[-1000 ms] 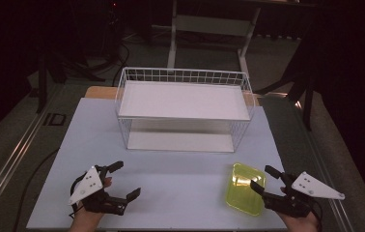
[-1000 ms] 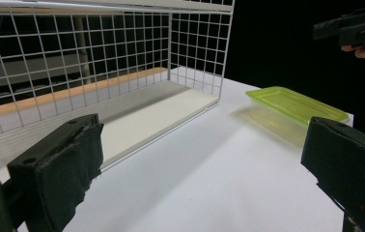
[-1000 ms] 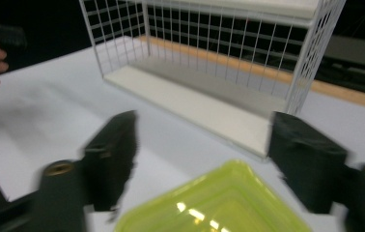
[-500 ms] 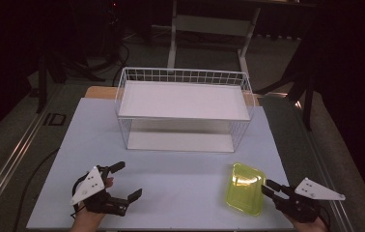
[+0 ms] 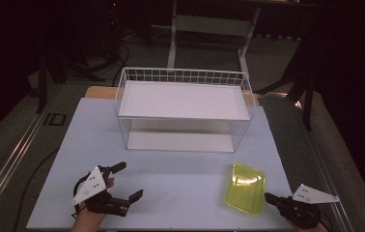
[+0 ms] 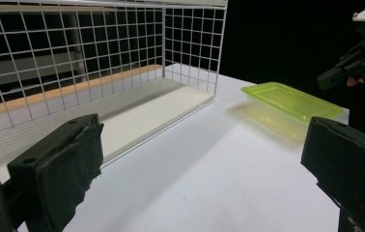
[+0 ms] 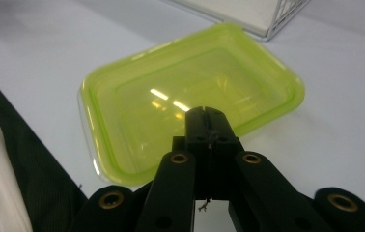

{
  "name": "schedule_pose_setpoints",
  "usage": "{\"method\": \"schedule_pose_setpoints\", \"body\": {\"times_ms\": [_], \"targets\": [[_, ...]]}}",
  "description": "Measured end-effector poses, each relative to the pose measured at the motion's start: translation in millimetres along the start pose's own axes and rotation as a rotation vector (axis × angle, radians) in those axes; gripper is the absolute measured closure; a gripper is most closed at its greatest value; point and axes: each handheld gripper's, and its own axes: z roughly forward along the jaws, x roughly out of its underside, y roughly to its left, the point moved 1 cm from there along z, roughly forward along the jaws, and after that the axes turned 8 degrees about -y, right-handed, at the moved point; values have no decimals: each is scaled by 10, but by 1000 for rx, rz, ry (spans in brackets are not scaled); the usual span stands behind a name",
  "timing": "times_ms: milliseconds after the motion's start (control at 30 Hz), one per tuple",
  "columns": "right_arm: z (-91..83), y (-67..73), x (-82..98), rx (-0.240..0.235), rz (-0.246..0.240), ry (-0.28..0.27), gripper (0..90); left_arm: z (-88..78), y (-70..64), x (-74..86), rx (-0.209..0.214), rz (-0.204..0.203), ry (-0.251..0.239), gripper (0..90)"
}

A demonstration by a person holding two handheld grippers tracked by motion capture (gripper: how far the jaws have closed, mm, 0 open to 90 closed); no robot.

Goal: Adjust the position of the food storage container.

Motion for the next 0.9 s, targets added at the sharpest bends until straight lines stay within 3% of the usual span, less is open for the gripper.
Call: {"method": "schedule_pose_setpoints", "body": {"times_ms": [467, 900], "targets": [[69, -50, 150, -32, -18, 115, 900, 2, -6, 3, 3, 5, 4, 18], [225, 10, 81, -77, -29, 104, 900, 18, -15, 7, 8, 3, 6, 19]]}}
